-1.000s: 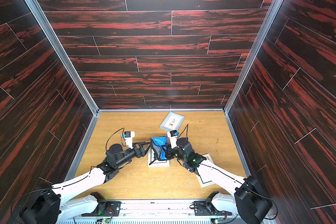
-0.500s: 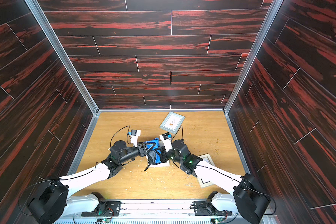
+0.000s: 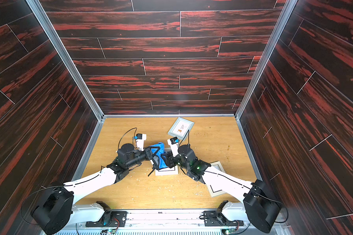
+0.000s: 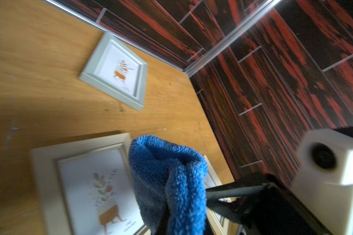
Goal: Wipe the picture frame with a cloth
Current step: Adjust the cleaning item, then wipe the dirt from the picture frame.
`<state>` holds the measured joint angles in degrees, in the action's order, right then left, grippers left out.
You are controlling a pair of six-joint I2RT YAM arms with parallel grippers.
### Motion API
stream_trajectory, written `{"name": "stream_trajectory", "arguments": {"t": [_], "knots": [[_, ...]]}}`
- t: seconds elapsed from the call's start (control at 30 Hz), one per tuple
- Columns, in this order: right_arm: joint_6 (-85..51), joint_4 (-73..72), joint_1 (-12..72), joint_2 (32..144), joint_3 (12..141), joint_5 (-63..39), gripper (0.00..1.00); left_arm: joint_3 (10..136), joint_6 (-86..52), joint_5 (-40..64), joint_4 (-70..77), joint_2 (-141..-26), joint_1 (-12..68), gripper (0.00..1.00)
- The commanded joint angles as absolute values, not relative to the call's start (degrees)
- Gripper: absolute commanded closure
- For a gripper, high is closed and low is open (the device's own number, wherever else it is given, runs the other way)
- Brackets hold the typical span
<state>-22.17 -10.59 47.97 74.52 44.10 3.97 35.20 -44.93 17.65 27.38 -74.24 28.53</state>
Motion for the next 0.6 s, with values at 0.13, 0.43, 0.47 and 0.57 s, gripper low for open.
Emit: {"name": "stream_trajectory", "arguments": {"t": [0.13, 0.43, 0.47, 0.57], "knots": [[-23.25, -1.45, 45.11, 75.78, 46.49, 11.24, 0.40, 36.70, -43.42, 9.11, 6.80, -69.24, 17.62, 1.00], [-28.50, 9.24, 44.19, 87.44, 51.06, 18.40, 0.39, 44.94, -35.27, -2.48, -10.59, -72.26, 16.45, 1.00], [-29.01, 9.83, 44.17, 88.59, 51.39, 18.86, 0.39, 45.90, -35.24, -1.45, -10.96, -73.96, 16.46, 1.00], [-30.59, 10.81, 44.07, 92.20, 51.99, 18.26, 0.40, 49.55, -35.15, 3.48, -11.41, -79.74, 16.60, 1.00]]}}
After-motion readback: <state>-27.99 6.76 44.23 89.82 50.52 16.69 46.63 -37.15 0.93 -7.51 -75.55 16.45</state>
